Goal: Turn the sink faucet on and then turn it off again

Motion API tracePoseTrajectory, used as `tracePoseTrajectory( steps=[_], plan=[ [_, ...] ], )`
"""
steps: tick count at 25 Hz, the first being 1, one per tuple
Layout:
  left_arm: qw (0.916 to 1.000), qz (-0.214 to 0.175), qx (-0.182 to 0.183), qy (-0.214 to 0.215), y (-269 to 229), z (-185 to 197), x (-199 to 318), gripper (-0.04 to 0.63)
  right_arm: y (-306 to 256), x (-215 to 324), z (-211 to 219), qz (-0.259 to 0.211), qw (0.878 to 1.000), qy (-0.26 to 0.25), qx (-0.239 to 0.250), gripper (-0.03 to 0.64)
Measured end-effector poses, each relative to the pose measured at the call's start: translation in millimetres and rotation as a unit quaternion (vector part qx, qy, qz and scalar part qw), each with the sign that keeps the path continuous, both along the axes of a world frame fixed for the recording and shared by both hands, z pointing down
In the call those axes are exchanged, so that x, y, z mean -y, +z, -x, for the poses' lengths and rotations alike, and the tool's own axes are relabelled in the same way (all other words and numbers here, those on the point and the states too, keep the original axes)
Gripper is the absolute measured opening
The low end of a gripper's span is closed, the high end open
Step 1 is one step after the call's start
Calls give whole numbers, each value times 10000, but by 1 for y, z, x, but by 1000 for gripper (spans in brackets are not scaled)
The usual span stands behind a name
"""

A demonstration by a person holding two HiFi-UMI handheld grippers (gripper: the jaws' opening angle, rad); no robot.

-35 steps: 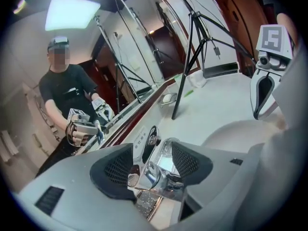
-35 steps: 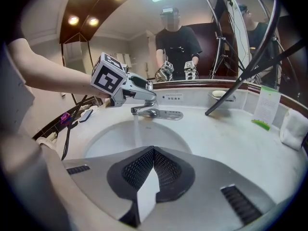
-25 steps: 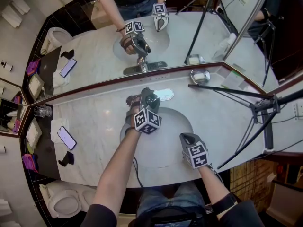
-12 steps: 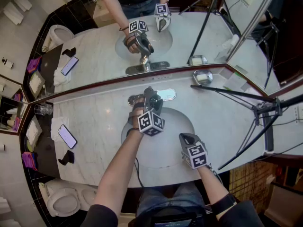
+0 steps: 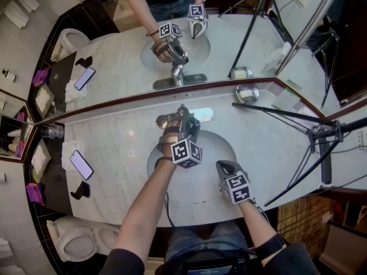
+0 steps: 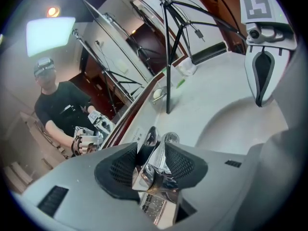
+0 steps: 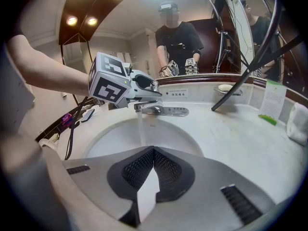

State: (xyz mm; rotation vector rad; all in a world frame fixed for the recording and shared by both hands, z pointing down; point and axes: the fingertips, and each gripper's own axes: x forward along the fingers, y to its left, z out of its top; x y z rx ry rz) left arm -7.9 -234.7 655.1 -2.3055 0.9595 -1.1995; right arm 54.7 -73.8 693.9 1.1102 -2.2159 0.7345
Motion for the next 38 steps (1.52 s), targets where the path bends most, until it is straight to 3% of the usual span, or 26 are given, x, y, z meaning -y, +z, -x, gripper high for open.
tracePoseTrajectory(
  steps=[11,19,28,36,38],
  plan=[
    [9995,-172,238,87,9,-4,-7,155,1,-1,-7,1,10000,28,1,21],
    [9995,-8,306,-4,8,-5,-9,157,-8,-8,-19,-58,9999,87,-5,21],
    [9997,97,216,-87,-12,7,-56,149,-37,-14,-29,-305,9995,115,12,21],
    [9992,-48,-202,-336,-68,40,-115,3,-66,-26,-21,-530,9986,-4,-35,21],
    [9976,-21,-467,-512,-82,48,-129,2,-74,-29,-19,-588,9983,-15,-50,21]
  ],
)
